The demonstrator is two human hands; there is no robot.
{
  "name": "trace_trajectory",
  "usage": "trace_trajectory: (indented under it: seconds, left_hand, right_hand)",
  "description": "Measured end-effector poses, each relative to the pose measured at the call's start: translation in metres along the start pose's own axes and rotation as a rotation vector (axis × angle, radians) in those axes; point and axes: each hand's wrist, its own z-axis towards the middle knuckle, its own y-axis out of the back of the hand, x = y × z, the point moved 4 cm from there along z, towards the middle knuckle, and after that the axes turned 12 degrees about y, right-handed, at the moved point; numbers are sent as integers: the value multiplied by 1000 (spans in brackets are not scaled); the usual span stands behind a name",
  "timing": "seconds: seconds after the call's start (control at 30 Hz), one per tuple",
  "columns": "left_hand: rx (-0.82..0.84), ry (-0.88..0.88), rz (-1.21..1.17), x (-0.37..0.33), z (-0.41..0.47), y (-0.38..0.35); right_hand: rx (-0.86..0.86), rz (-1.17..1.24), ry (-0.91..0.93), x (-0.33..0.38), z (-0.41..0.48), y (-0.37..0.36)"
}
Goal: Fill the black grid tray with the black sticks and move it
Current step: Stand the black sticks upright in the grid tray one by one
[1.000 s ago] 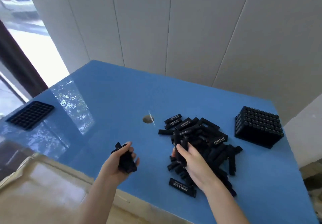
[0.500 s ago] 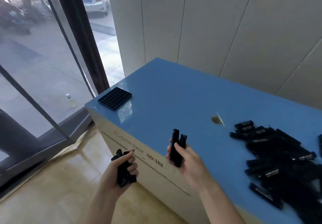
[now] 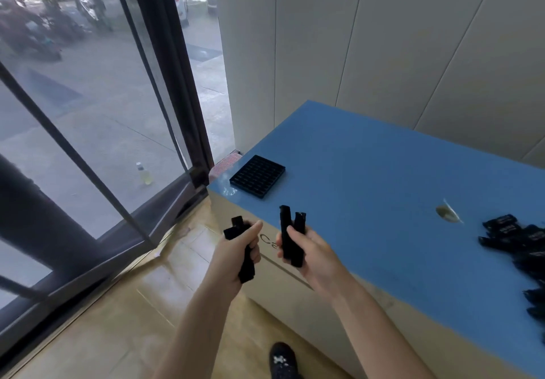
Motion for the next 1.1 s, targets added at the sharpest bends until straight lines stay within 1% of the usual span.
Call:
trace_trajectory:
  seconds: [0.17,0.27,0.37,0.47,0.6,0.63,0.73,0.8,0.93,1.1]
  left_hand:
    - [31,31,135,-36,44,2]
    - [-3,16,252,-60,75,9]
    - [-20,20,261,-84,106,20]
    - [-8,48,232,-104,136,32]
    - [-72,35,148,-126,170,53]
    - [-80,39,126,-129,176,57]
    - [-96,44,118,-140,194,70]
    - [-112,49,132,-146,208,77]
    - [-95,72,184,-158,236,85]
    - [-47,89,286,-178,269,88]
  right_hand:
    - [21,-98,36,-3,51,-24]
    - [9,-137,59,-7,92,-33]
    - [-9,-176,52,-7,131,-40]
    - [-64,-188,49,-7,165,-42]
    - [-196,-131,48,-7,200,-33]
    - [-225,-155,55,-6,206,-29]
    - [-268,-229,113,-4,221,-14]
    - [-330,-254,176,-3,231,-5]
    - [-504,-499,316,2,252,8]
    - [-565,-696,413,7,277,6]
